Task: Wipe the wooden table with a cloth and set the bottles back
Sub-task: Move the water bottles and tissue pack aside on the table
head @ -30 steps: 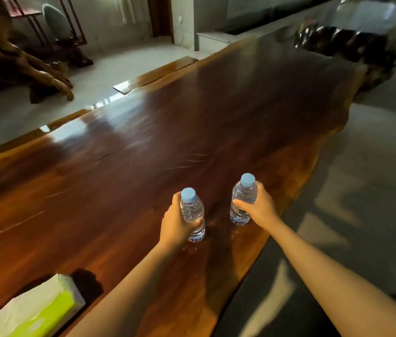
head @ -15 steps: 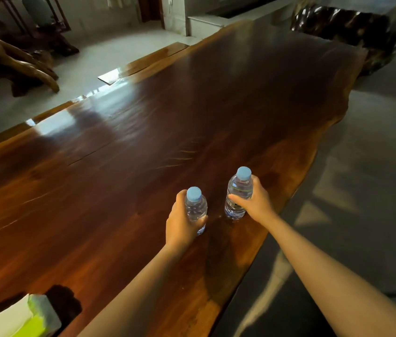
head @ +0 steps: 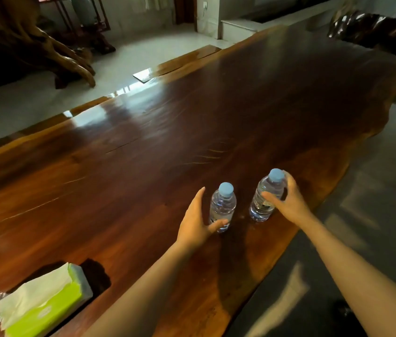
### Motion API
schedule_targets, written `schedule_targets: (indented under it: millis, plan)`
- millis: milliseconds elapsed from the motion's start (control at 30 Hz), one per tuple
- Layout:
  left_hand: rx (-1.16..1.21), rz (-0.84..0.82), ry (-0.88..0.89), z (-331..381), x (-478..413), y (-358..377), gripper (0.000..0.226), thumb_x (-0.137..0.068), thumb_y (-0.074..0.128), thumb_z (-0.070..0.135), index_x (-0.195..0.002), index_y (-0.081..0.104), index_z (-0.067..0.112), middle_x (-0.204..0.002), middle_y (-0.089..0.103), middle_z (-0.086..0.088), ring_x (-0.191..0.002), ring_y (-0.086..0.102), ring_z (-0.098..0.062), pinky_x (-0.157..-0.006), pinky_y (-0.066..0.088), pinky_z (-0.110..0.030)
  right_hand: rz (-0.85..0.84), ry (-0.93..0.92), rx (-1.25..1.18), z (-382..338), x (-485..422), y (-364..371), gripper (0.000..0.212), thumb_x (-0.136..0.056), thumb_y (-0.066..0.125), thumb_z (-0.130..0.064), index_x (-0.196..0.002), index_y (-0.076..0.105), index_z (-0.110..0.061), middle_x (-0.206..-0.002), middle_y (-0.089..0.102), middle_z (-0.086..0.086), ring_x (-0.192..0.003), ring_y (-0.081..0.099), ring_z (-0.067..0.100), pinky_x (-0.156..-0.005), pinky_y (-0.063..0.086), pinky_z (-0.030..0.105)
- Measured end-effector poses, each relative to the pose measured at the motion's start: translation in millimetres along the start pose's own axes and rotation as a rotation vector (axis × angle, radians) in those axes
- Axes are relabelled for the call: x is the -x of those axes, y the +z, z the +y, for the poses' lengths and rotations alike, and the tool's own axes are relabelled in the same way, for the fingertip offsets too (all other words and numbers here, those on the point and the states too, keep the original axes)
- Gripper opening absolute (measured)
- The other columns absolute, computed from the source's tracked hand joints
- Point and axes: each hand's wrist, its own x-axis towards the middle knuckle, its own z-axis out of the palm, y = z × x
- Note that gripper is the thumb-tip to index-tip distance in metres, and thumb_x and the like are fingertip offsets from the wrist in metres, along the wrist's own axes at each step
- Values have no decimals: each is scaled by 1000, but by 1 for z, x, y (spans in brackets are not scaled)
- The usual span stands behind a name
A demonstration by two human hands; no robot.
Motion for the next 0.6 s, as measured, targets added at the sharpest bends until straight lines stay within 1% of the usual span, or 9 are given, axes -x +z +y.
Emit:
schedule_targets:
  millis: [67,133,200,267,300,367,467,533,600]
  plan:
    - [-58,41,1,-8,10,-19,100,-70,73,50,-146,13,26,-156,22,2,-143,20,-15,-115,26,-37,57,-54,92,-20,7,-8,90,-78,72,-31,-147,15,-21,-154,21,10,-140,25,26,-107,31,42]
    - [-101,86,5,-16,22,-40,92,-76,67,51,-146,14,25,-156,21,-1,-144,16,-17,-116,23,-37,117,-157,188,-47,18,-12,92,-76,72,-34,-147,14,-23,-154,20,11,-142,19,27,-108,28,47]
    - [-137,140,8,-25,38,-61,84,-80,61,53,-146,16,25,-157,20,-3,-145,12,-17,-116,19,-35,147,-288,277,-80,33,-6,94,-72,69,-44,-147,16,-22,-153,23,10,-141,18,25,-107,28,44]
    - [-174,194,6,-34,54,-84,80,-83,55,55,-146,17,26,-157,19,-3,-145,9,-17,-118,16,-38,126,-433,371,-113,50,11,97,-68,58,-59,-146,18,-19,-153,25,10,-140,19,25,-108,27,43]
    - [-204,224,6,-39,64,-96,78,-83,53,56,-146,17,25,-157,19,-3,-145,8,-17,-119,15,-40,96,-500,404,-128,60,25,98,-67,53,-64,-146,20,-17,-153,25,10,-140,20,26,-109,26,43]
    - [-262,288,3,-50,83,-117,76,-85,50,58,-146,18,25,-156,20,-3,-146,7,-19,-119,10,-44,13,-614,443,-151,79,58,98,-68,50,-68,-146,22,-15,-154,26,9,-141,20,26,-112,22,42]
    - [-325,362,-35,-66,116,-149,75,-85,49,58,-145,19,26,-156,22,-2,-146,8,-20,-117,8,-45,-121,-726,524,-171,106,117,100,-69,43,-74,-147,21,-16,-155,23,8,-143,16,27,-115,19,45]
    - [-356,403,-77,-82,142,-172,75,-85,48,59,-146,19,26,-156,21,-3,-146,7,-20,-116,8,-47,-221,-742,562,-181,126,160,103,-67,35,-80,-148,15,-20,-157,15,4,-145,9,23,-116,15,45]
    - [-374,433,-124,-97,166,-194,76,-85,48,60,-146,18,26,-157,20,-4,-146,7,-21,-116,8,-48,-304,-737,586,-187,144,198,104,-65,33,-83,-148,11,-24,-159,9,-1,-145,3,19,-116,13,44]
